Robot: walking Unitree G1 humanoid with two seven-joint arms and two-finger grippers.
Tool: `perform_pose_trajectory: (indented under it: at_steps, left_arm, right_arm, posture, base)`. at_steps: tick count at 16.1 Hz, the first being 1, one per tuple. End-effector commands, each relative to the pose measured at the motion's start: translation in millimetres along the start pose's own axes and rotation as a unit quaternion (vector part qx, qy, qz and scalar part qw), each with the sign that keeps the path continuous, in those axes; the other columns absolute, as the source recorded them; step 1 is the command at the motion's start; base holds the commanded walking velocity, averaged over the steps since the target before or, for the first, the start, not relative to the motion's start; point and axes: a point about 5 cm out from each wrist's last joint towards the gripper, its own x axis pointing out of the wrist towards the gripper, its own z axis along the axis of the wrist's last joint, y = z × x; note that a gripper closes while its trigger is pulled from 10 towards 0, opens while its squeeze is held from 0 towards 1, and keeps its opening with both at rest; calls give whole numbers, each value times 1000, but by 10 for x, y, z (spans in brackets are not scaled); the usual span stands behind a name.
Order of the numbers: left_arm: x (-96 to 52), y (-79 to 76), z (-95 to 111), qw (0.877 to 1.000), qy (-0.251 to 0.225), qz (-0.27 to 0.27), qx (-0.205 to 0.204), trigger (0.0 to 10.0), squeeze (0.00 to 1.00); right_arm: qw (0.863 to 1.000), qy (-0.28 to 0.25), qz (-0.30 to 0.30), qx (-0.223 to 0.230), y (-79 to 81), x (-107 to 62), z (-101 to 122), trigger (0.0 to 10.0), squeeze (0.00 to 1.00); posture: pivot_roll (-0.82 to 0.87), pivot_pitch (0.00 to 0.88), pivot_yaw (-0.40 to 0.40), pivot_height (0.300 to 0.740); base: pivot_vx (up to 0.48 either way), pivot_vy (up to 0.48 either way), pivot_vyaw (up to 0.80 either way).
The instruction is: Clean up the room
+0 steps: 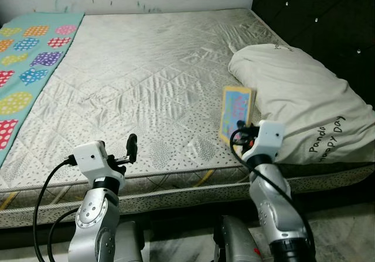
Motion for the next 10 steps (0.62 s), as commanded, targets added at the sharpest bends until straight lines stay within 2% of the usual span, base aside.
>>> perform_pose_trajectory:
  at_steps: [1, 7, 10]
  left_arm:
    - [-1, -15, 0, 1000, -2, -8, 0, 10000, 0]
    - [-3, -18, -13, 1000, 1, -4, -3, 10000, 0]
    - [14, 20, -38, 1000, 10, 21, -7, 10000, 0]
  right_arm:
    - [1000, -29, -7, 7, -4, 76, 176, 10000, 0]
    - [1000, -22, -16, 5, -40, 103, 179, 10000, 0]
    - [1000, -16, -26, 8, -75, 100, 157, 10000, 0]
  posture:
    - [-58, 0, -6, 623]
    - [-60, 0, -9, 693]
    - [-61, 0, -8, 726]
  base:
    - [0, 0, 0]
    - [0, 0, 0]
    - [0, 0, 0]
